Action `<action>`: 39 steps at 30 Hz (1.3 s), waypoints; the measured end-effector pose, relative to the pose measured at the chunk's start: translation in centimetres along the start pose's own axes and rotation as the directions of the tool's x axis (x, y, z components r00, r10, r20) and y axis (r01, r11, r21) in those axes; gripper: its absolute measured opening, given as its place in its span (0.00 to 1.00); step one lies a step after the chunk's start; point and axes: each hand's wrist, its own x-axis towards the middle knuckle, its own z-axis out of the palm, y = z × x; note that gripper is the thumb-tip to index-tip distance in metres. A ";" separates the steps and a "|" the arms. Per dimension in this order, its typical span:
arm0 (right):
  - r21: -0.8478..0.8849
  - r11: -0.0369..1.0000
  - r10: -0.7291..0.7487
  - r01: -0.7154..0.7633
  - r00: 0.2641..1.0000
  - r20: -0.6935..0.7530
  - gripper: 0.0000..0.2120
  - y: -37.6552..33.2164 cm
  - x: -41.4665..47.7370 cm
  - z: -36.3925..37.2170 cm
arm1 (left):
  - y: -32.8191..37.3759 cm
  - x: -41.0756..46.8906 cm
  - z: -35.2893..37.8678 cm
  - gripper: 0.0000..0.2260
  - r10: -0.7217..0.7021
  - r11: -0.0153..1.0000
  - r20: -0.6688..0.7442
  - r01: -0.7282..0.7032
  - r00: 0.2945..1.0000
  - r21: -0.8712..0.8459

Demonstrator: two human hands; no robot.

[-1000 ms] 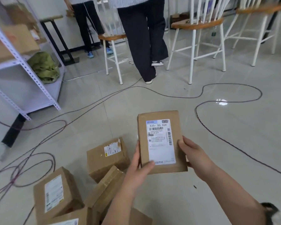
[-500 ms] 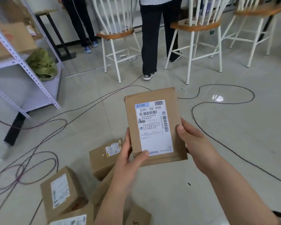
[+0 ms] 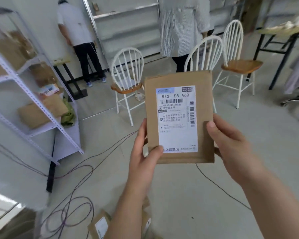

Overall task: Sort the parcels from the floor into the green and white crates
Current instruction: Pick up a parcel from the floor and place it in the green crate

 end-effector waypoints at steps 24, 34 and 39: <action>-0.074 0.994 -0.098 0.086 0.980 -0.174 0.16 -24.0 -14.5 -14.1 | 22.5 -4.2 15.8 0.31 0.003 0.992 0.375 0.045 0.927 -0.117; -0.117 0.991 -0.122 0.070 0.835 -0.536 0.20 -25.6 -26.1 -19.4 | 23.9 -7.0 24.4 0.30 0.076 0.984 0.737 0.069 0.672 -0.165; -0.130 0.991 -0.120 0.035 0.665 -0.737 0.20 -25.6 -35.3 -21.4 | 24.1 -13.0 30.4 0.30 0.106 0.972 0.870 0.136 0.481 -0.194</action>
